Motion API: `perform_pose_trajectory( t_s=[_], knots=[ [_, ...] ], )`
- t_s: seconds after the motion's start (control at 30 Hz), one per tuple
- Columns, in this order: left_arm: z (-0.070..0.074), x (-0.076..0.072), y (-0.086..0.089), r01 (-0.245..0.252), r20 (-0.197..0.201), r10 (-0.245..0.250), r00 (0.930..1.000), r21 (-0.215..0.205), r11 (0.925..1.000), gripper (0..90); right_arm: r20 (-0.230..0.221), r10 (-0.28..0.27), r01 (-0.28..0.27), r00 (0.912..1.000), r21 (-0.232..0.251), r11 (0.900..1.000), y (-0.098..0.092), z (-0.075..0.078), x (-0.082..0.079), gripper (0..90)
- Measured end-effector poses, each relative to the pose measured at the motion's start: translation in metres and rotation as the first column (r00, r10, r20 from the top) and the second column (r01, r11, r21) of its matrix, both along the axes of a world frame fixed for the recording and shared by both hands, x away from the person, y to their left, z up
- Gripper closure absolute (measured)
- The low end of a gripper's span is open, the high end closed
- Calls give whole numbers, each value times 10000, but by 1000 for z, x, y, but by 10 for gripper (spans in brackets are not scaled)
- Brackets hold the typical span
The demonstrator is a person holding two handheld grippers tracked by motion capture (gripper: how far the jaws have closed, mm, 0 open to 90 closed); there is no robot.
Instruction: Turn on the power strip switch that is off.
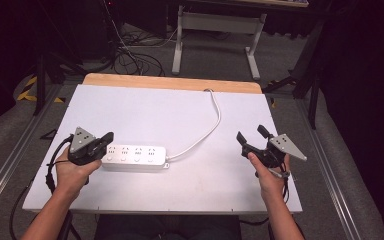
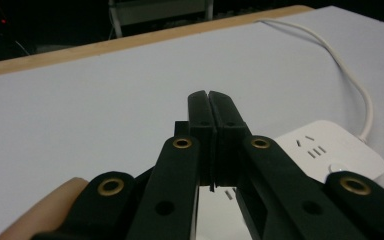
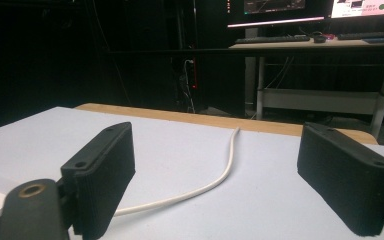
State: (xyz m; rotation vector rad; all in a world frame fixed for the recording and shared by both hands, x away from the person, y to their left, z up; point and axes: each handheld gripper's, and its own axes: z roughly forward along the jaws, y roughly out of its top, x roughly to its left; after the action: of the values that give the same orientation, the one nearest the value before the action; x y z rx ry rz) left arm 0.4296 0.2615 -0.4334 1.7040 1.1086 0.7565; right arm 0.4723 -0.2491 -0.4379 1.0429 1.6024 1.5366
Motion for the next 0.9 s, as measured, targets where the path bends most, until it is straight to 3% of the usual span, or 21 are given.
perform_pose_trajectory(
  t_s=[0.17, 0.4, 0.73, 0.9],
  knots=[
    [6, -5, 8, -417, 536, 439, 9976, -414, 9983, 845, -3, -8, 8, 10000, 19, 10000, 0, 0, 0, 160],
    [9, -8, 13, -846, 1080, 897, 9901, -504, 9951, 801, 27, -20, 20, 10000, 19, 10000, -1, 0, 0, 160],
    [11, -9, 20, -1274, 1239, 1365, 9829, -792, 9887, 749, 30, -11, 11, 10000, 7, 10000, -1, 0, 0, 160],
    [12, -10, 22, -1237, 1294, 1343, 9825, -866, 9885, 708, 41, -22, 22, 10000, 23, 10000, -1, 0, 0, 160]
  ],
)
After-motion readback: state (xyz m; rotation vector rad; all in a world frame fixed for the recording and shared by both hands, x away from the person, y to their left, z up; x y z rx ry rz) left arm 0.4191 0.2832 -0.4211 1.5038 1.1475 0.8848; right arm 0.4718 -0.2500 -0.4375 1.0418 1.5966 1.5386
